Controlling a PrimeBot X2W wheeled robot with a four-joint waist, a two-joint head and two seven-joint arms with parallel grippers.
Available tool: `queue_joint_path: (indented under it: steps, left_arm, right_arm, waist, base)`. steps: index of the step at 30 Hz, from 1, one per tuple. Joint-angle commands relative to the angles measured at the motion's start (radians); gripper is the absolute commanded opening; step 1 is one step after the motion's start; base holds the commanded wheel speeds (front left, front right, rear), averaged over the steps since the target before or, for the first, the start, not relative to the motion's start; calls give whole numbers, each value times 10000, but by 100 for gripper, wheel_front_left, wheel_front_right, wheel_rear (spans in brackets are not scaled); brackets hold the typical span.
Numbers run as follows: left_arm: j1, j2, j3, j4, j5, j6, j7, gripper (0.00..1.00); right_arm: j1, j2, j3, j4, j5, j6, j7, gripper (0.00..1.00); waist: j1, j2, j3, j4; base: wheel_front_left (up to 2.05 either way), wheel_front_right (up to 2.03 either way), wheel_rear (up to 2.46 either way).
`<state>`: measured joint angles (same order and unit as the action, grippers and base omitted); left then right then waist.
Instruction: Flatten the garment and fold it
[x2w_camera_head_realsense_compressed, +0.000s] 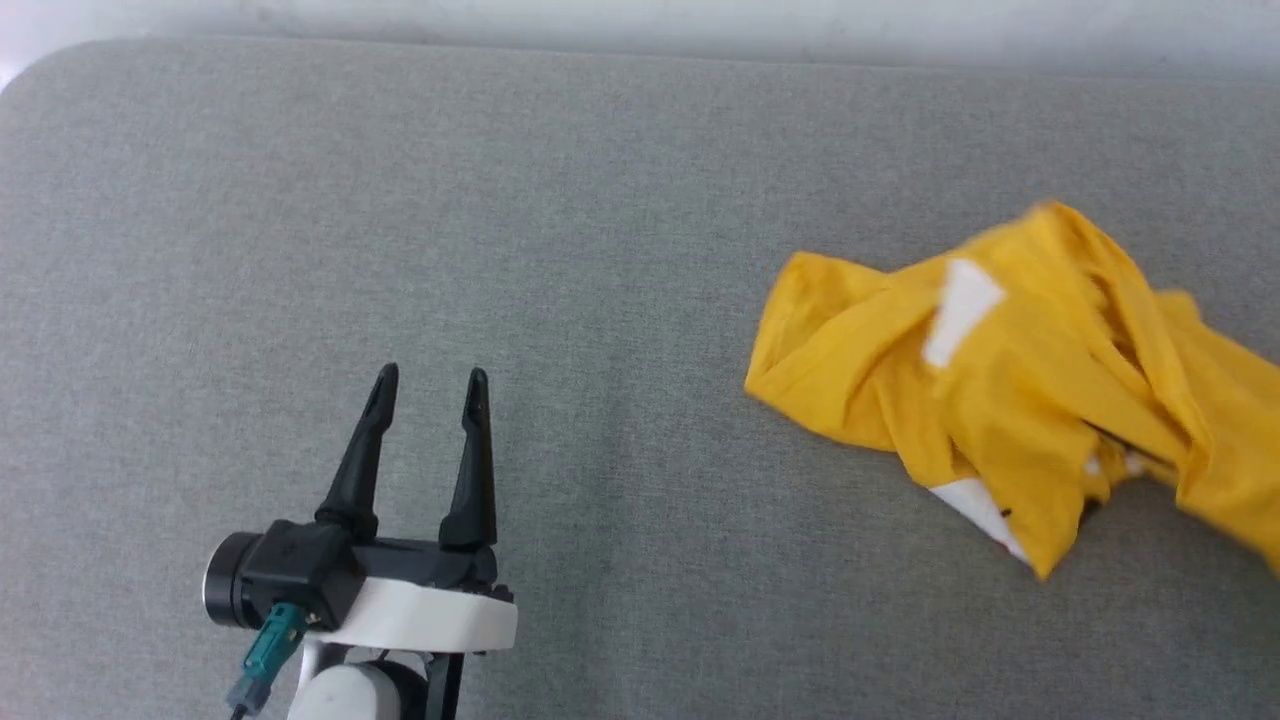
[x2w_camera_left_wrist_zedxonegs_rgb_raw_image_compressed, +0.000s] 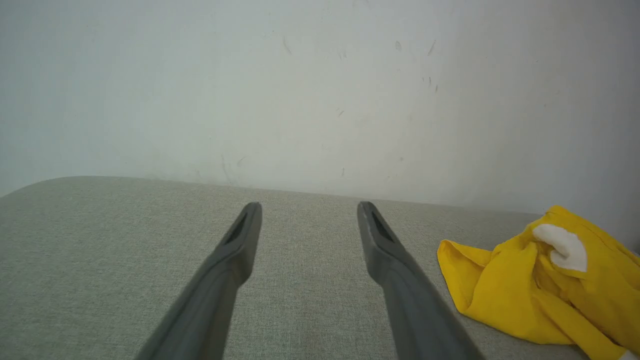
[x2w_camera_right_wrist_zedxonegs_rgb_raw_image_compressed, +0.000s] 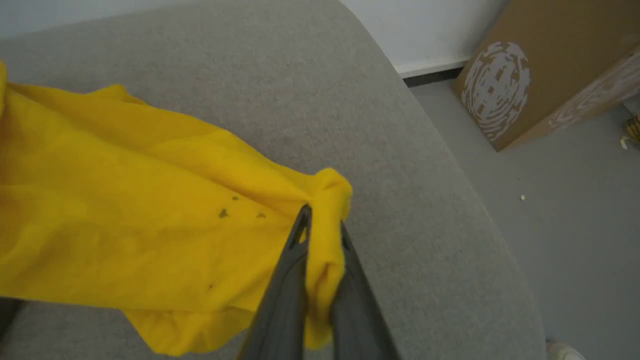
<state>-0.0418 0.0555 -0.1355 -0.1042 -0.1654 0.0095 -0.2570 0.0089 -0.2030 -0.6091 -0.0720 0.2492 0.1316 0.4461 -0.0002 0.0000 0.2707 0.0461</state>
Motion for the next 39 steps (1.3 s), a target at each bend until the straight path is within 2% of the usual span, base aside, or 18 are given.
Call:
queue_joint_path:
  steps: [1,2,3,6,11,16,20,26,27,29,35,38,39]
  left_arm:
    - [139,-35,58,72,88,-58,-47,100]
    - [147,-32,74,103,105,-79,-47,100]
    - [147,-29,87,132,120,-100,-47,100]
    - [131,-26,97,228,161,-160,-47,100]
    - [104,-31,28,370,152,-216,-47,100]
    - [9,-40,-115,375,42,-206,-47,100]
    - [-87,-46,-257,370,-38,-138,-47,100]
    - [-406,-50,-495,334,-168,-27,-47,100]
    - [-406,-50,-495,334,-168,-27,-47,100]
    - [-578,-51,-666,361,-295,21,-47,100]
    - [-779,-51,-971,445,-597,171,-47,100]
    - [-785,-52,-1030,495,-670,251,-47,100]
    - [-784,-52,-1040,507,-683,270,-47,100]
  right_arm:
    - [191,318,-138,200,-167,-9,-227,0]
    - [316,434,-149,342,-265,-9,-346,18]
    - [349,506,-107,442,-346,-9,-481,100]
    - [-6,556,207,439,-478,-9,-999,100]
    - [-958,220,1839,-581,60,-9,-1272,100]
    - [-1745,-253,4150,-2167,685,-9,-278,100]
    - [-2553,-671,5916,-2604,1269,-9,790,100]
    - [-3708,-1417,8044,-1685,1495,-9,2387,100]
    - [-3708,-1417,8044,-1685,1495,-9,2387,100]
    - [-4073,-1807,8806,-822,1287,-9,3219,100]
    - [-4489,-2299,9751,700,903,-9,4532,100]
    - [-4556,-2328,9904,1178,826,-9,4871,100]
    - [-4579,-2317,9905,1261,804,-9,4849,41]
  waist:
    - [2,0,-27,-54]
    - [2,0,-48,-83]
    - [2,0,-72,-115]
    - [2,0,-194,-200]
    - [2,0,-346,-210]
    - [2,0,-209,84]
    - [2,0,83,440]
    - [2,0,598,1118]
    - [2,0,598,1118]
    - [2,0,802,1488]
    - [2,0,1015,2051]
    - [2,0,1008,2154]
    - [2,0,993,2168]
  base:
    - [0,0,0]
    - [0,0,0]
    - [0,0,0]
    - [0,0,0]
    - [0,0,0]
    - [0,0,0]
    - [0,0,0]
    - [0,0,0]
    - [0,0,0]
    - [0,0,0]
    - [0,0,0]
    - [0,0,0]
    - [0,0,0]
